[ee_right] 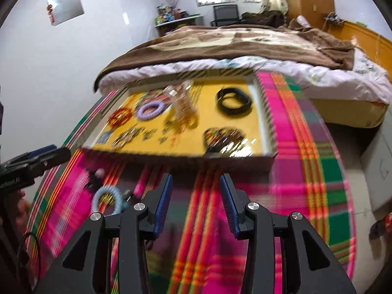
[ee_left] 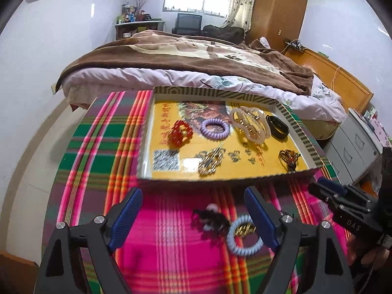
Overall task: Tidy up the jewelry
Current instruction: 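Lower the right gripper onto the black hair tie with teal bead and close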
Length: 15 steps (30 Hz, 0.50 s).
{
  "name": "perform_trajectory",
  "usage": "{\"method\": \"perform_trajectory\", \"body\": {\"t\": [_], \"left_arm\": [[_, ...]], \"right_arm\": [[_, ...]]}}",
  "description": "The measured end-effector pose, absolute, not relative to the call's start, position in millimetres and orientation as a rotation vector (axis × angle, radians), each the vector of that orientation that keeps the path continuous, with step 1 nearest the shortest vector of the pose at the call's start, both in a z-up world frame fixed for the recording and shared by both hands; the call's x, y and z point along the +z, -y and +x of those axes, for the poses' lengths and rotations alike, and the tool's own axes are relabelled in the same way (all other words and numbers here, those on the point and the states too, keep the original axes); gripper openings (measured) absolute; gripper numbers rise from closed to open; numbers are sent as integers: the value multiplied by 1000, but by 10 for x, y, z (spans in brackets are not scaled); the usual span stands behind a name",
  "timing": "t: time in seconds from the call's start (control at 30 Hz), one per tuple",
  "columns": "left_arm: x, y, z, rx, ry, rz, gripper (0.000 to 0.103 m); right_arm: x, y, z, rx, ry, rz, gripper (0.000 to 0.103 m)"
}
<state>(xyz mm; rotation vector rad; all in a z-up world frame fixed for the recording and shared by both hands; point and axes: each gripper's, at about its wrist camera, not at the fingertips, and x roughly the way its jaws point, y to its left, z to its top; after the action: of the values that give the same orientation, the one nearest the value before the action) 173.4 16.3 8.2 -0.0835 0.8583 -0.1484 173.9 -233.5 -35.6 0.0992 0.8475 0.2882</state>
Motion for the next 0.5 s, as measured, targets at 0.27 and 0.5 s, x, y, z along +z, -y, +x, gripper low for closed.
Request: {"method": "perform_trajectory", "body": {"t": [0.27,0.5], "left_arm": [[35,-413,1445,-117,-857,-120,85],[-91,-494,1361,-119,-883,-142,85]], "right_arm": [[-504,2042,1639,382,-883,30,42],[-587,1869,1680,434,-903,16,55]]}}
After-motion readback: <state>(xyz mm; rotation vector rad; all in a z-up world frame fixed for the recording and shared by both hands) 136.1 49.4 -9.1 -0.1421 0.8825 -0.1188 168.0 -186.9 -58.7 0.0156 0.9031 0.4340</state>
